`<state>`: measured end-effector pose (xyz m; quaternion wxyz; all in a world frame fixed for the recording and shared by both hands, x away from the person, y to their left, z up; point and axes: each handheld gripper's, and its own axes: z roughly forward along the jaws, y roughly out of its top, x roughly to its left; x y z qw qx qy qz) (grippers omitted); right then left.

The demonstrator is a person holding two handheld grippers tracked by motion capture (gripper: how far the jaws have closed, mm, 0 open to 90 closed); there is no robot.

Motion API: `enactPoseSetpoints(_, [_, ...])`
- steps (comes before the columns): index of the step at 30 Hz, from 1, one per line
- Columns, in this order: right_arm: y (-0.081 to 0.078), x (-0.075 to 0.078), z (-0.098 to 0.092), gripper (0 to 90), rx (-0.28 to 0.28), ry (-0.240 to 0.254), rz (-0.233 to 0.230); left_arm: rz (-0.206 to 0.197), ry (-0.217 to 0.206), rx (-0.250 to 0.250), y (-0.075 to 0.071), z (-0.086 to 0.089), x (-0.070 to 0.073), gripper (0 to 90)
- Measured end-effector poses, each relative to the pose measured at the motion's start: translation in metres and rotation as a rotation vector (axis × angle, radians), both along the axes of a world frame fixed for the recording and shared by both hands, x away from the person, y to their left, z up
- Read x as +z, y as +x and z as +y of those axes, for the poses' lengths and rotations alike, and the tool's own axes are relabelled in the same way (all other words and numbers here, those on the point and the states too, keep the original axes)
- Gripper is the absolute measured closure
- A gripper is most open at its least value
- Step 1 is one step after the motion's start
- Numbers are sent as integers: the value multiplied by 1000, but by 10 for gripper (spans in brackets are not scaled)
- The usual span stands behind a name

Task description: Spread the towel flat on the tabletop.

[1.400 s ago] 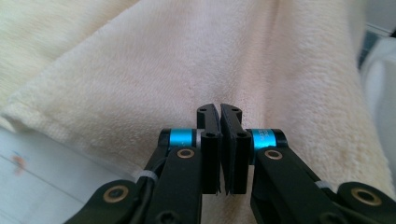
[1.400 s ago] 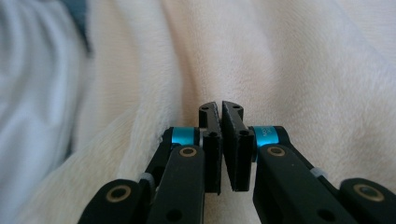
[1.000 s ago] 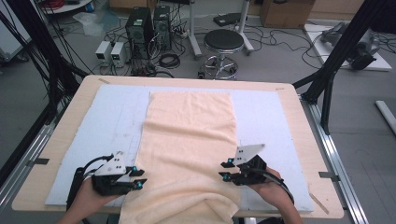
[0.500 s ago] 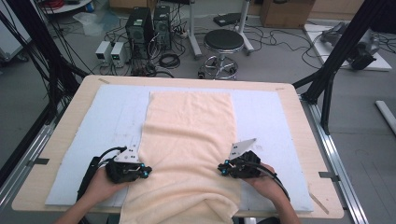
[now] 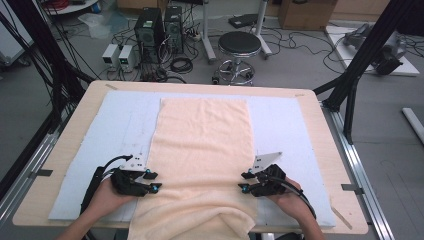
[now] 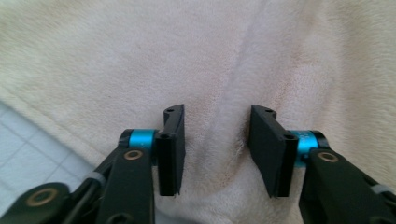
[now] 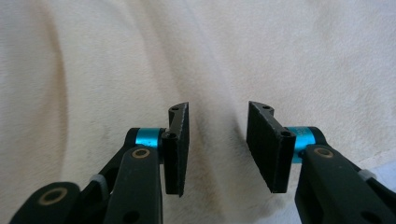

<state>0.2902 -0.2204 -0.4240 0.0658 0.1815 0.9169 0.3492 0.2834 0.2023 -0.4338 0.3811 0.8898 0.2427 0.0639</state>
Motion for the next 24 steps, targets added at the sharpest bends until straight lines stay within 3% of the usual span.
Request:
enactPoseSetpoints(3, [3,-6,1,679,6,-29,14,-10,0,-19,-4,1,0,752])
enactPoseSetpoints(4, [2,-7,1,738,7,-13,20,-7,4,-33,-6,2,1,782])
enactPoseSetpoints(6, [1,-7,1,817,31,-10,25,0,0,-42,-10,3,2,796])
enactPoseSetpoints(8, [-2,-4,1,822,62,-10,31,30,-17,-61,-13,5,4,796])
enactPoseSetpoints(10, [-4,0,-1,785,76,2,36,29,-27,-70,-14,8,7,774])
enactPoseSetpoints(13, [-1,8,-5,665,42,32,25,14,-57,-15,-8,11,13,628])
enactPoseSetpoints(17, [12,14,-9,613,-36,57,-14,-1,-123,83,10,16,15,607])
enactPoseSetpoints(21, [31,12,-12,613,-112,97,-13,-14,-69,209,30,19,7,624])
enactPoseSetpoints(23, [39,12,-13,614,-149,107,-19,-9,-36,244,37,19,1,615])
enactPoseSetpoints(24, [42,11,-13,620,-152,121,0,-3,-28,247,39,20,-1,614])
